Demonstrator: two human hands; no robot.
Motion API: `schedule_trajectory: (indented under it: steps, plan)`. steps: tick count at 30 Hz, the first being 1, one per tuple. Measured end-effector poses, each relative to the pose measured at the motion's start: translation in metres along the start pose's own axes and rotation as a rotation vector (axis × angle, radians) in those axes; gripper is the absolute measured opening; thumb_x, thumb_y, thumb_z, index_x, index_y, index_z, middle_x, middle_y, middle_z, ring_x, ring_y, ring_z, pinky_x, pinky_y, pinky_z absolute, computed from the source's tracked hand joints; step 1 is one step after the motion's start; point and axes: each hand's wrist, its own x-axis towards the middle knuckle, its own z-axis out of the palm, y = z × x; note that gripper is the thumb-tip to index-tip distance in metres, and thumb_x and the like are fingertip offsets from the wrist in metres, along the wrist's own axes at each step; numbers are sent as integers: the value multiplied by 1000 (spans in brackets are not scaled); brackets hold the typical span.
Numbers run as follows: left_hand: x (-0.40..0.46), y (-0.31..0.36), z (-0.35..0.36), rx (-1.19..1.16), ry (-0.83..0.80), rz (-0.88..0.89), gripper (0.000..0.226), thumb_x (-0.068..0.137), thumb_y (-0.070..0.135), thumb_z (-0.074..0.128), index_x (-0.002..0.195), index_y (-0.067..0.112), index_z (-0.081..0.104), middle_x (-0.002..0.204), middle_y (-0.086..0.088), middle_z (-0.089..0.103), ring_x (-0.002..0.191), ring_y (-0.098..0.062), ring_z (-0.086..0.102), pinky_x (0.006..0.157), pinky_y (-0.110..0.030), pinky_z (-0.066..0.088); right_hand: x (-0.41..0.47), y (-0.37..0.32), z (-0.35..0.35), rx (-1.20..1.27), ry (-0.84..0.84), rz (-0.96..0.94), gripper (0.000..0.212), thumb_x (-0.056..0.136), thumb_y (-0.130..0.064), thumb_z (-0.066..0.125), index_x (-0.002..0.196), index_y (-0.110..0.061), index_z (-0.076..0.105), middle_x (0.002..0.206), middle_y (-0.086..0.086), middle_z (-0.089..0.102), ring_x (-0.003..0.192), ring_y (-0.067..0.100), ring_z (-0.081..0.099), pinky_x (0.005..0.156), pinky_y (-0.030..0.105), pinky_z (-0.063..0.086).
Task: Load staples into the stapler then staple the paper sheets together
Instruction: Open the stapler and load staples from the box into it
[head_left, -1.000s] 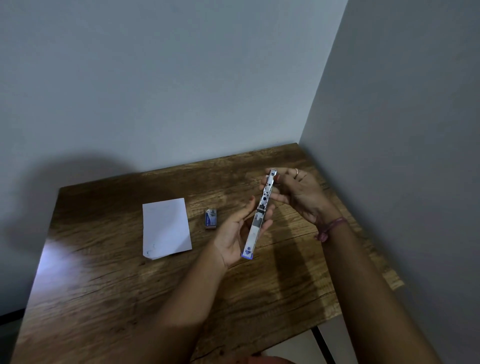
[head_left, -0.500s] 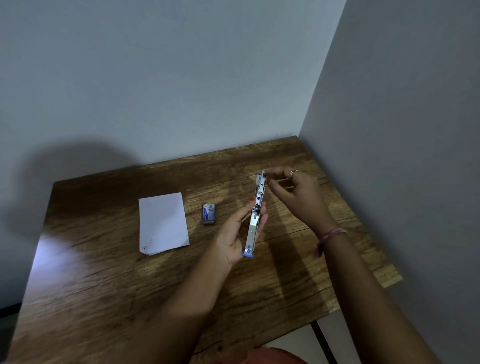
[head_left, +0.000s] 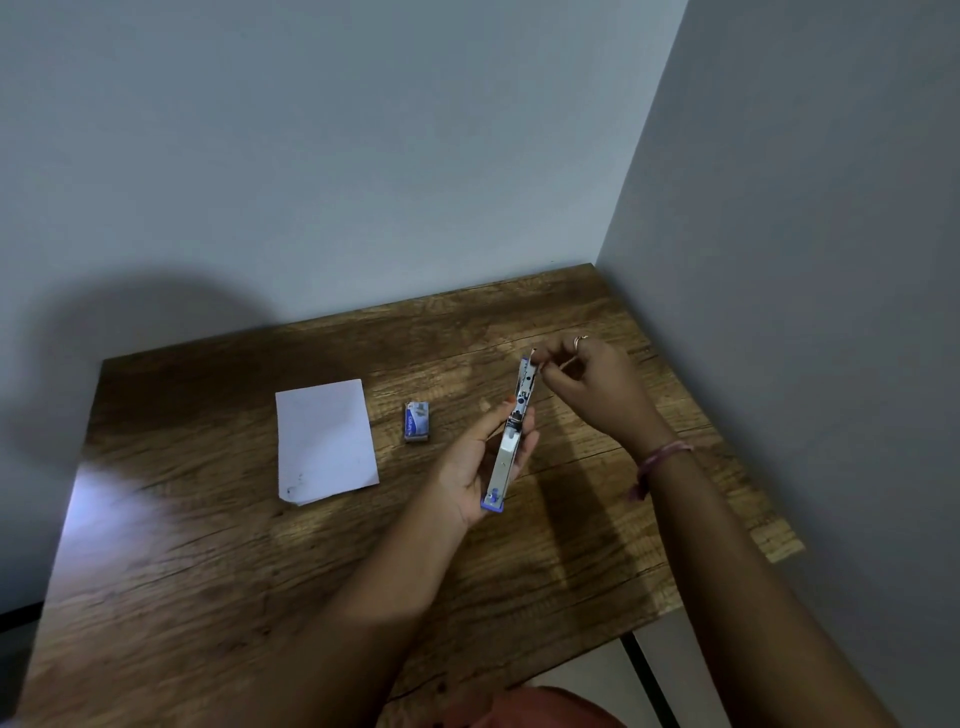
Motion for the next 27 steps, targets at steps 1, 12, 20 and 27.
schedule_trajectory:
  steps: [1, 12, 20, 27]
  plan:
    - [1, -1, 0, 0, 9, 6, 16, 87, 13, 64, 89, -3, 68, 74, -11, 71, 59, -13, 70, 64, -26, 59, -1, 2, 2, 25, -8, 20, 10, 88, -15, 60, 91, -18, 69, 88, -5, 71, 69, 6, 63, 64, 22, 50]
    - [2, -10, -6, 29, 82, 21, 16, 88, 14, 64, 91, -2, 66, 71, -11, 68, 56, -12, 68, 65, -27, 59, -12, 15, 23, 54, -8, 35, 7, 80, -11, 66, 82, -18, 65, 92, 6, 66, 77, 17, 64, 72, 30, 53]
    - [3, -9, -15, -6, 158, 32, 17, 91, 13, 60, 81, -1, 65, 60, -10, 69, 52, -14, 68, 60, -29, 60, -23, 4, 35, 78, 1, -15, 6, 80, -9, 66, 85, -11, 67, 88, 3, 69, 79, 11, 67, 76, 25, 55]
    - [-4, -11, -14, -32, 132, 42, 14, 89, 11, 62, 84, -1, 66, 65, -11, 69, 55, -14, 69, 60, -29, 60, -37, 2, 37, 335, 34, 75, 18, 76, -8, 77, 86, -17, 66, 82, 3, 71, 77, 16, 70, 74, 23, 56]
